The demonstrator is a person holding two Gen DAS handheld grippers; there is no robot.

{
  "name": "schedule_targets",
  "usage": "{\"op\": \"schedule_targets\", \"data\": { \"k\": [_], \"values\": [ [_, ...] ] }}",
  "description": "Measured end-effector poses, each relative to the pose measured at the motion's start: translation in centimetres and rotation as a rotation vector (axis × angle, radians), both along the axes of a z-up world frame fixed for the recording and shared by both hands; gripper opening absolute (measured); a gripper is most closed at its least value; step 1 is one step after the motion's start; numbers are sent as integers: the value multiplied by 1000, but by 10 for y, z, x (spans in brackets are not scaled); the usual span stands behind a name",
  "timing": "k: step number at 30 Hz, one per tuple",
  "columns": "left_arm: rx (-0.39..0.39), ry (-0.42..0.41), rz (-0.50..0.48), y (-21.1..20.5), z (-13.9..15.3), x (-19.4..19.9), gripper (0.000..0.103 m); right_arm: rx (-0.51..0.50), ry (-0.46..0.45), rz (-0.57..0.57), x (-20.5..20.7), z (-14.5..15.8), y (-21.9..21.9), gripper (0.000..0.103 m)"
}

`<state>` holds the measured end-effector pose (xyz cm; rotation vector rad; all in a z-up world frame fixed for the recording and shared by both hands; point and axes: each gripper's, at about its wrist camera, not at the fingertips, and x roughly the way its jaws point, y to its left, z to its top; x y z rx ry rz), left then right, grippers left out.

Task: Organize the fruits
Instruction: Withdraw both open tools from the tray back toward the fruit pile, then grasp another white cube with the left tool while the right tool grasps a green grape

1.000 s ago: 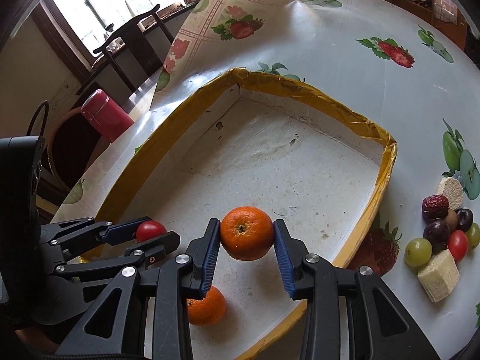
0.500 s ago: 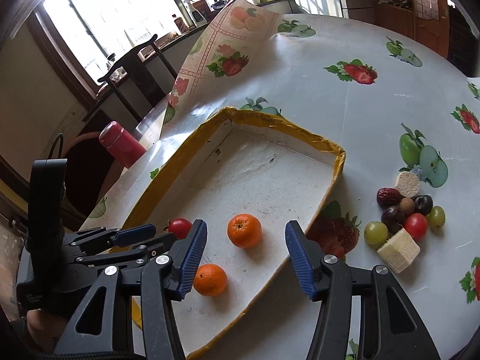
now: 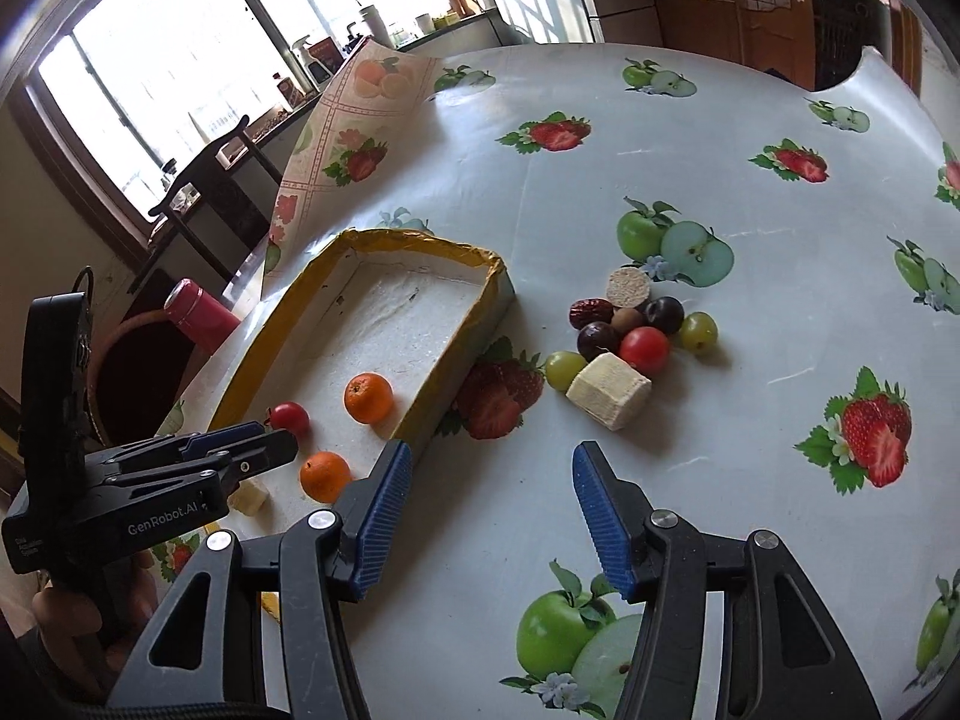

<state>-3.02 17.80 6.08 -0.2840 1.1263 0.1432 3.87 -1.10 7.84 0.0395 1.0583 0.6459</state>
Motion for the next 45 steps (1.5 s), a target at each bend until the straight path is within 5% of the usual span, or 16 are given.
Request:
{"op": "schedule_targets", "data": {
  "k": [14,18,22,40,45],
  "values": [
    [-20,-4,-89,-47,4,13,36,-15,-6,-86,2,2,-52,58],
    [-27,-10,-111,-60,3,19,53,-19,-9,-94,6,0,-57,58],
    [-31,-12,-154,-76,0,28,53,-32,-24,-103,14,-5,-60,58],
    [-46,47,-212,-126,-61,117,53,-34,-9,-153,68,-26,-82,57],
    [29,3,-201,-130,-64,124,66,-26,5,-158,83,-34,-82,57]
  ]
}}
